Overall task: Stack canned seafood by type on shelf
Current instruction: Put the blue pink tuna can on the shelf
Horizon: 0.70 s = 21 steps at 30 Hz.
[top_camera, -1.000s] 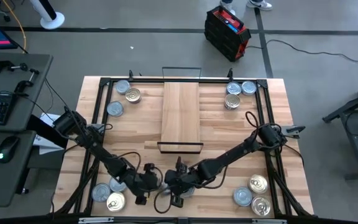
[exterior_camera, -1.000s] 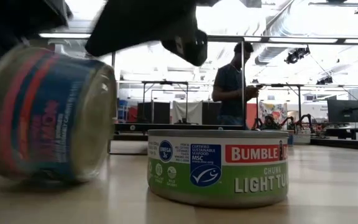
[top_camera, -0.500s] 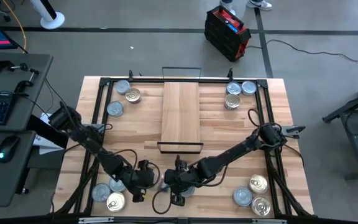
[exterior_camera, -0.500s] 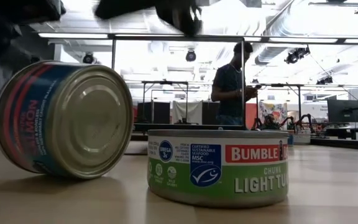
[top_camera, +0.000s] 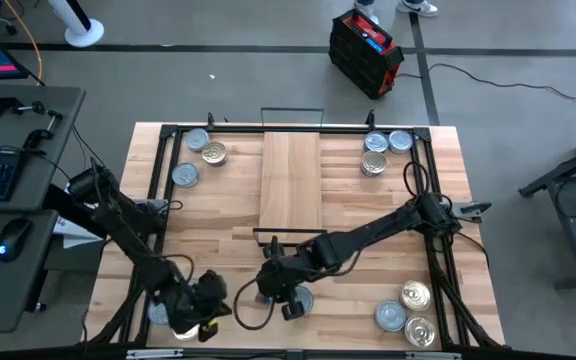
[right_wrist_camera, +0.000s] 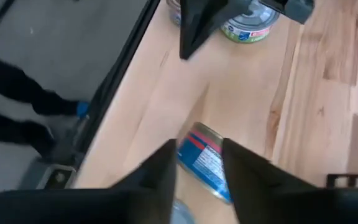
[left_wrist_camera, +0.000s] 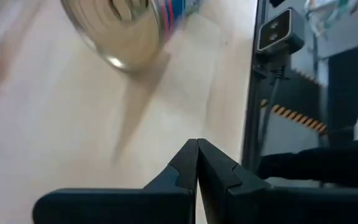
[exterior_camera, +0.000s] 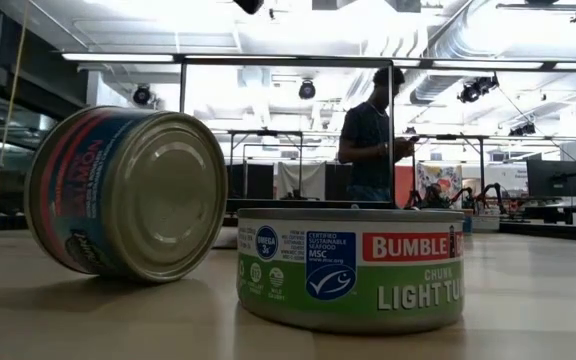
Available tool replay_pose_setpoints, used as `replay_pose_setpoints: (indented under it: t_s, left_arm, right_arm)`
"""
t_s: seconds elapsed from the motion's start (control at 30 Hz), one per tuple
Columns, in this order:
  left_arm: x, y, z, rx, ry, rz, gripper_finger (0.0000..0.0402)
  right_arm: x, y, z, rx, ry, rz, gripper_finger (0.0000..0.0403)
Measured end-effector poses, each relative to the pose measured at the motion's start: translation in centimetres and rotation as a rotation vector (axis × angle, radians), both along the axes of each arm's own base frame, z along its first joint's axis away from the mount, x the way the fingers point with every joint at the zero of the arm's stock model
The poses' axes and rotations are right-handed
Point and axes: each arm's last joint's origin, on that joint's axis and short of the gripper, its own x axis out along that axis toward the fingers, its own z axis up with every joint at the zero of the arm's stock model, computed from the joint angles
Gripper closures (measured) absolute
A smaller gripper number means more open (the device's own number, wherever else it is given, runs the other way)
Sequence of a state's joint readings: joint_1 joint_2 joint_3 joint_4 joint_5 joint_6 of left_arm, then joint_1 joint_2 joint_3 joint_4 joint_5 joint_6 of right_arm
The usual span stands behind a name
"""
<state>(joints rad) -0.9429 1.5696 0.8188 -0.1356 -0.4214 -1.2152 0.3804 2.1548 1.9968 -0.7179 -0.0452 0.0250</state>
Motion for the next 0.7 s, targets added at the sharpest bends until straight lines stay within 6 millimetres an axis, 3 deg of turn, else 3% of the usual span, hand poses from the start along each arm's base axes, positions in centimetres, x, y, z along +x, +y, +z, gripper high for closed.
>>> replay_pose_setpoints:
  t_s: [0.13, 0.23, 0.5, 0.7]
  left_arm:
    - [-0.9, -0.6, 0.0, -0.074, 0.026, 0.052, 0.0401]
    - [-0.9, -0.7, 0.0, -0.109, 0.038, 0.088, 0.0401]
    - [-0.5, -0.4, 0.1, -0.154, 0.033, 0.154, 0.0401]
    - [-0.4, -0.4, 0.1, -0.163, 0.034, 0.17, 0.0401]
  right_arm:
    - [0.3, -0.7, -0.3, -0.096, -0.026, 0.106, 0.018]
    - [0.6, -0.7, -1.0, -0.165, -0.043, 0.196, 0.0147]
    - [1.4, 0.1, -4.7, -0.287, -0.021, 0.374, 0.0136]
    - [1.7, 0.1, -5.5, -0.341, -0.023, 0.368, 0.0135]
